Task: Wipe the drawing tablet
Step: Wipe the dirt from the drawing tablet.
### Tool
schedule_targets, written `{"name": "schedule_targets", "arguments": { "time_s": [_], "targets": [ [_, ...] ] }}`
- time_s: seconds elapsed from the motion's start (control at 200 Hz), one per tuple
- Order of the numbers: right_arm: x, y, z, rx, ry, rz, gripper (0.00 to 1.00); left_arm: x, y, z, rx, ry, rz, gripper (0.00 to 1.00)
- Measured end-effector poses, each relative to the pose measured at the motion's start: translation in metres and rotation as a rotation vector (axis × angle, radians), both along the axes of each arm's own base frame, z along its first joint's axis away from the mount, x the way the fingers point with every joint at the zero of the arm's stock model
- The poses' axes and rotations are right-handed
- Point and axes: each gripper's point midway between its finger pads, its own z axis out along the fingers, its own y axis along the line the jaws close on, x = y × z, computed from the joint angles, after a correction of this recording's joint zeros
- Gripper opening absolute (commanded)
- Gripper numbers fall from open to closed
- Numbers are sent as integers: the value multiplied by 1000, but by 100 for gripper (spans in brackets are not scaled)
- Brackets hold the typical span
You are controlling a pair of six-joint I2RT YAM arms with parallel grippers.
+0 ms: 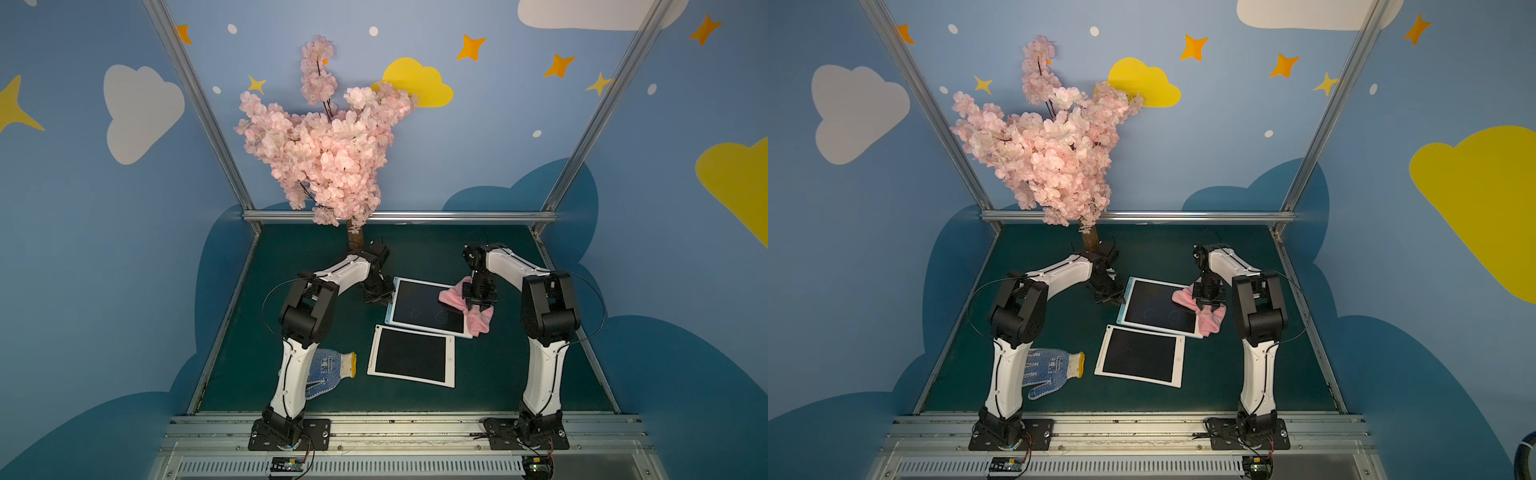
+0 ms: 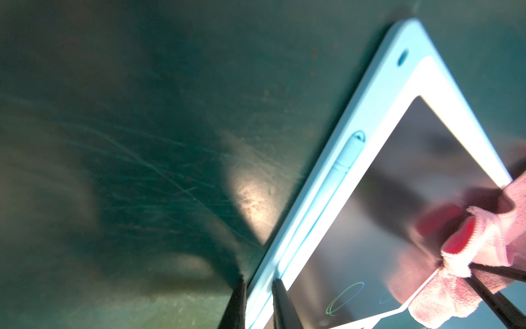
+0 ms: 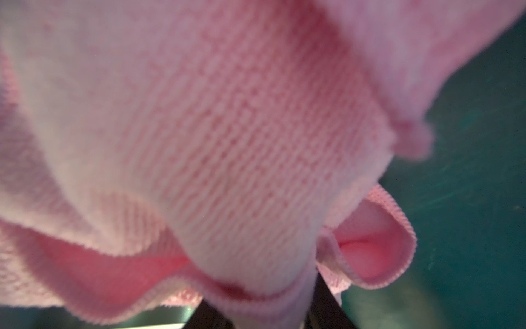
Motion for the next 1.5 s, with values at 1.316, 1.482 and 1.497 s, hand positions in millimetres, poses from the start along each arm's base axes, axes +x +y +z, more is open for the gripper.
{"name": "schedule_targets", "arguments": {
  "time_s": [1.316,1.482,1.497],
  "targets": [
    [-16,10,0,-1,24,12,31,1,0,0,0,17,-1,19],
    [-5,2,0,21,81,-20,31,1,-1,0,0,17,-1,19],
    [-3,1,-1,22,84,-20,31,1,0,0,0,17,-1,19]
  ]
}}
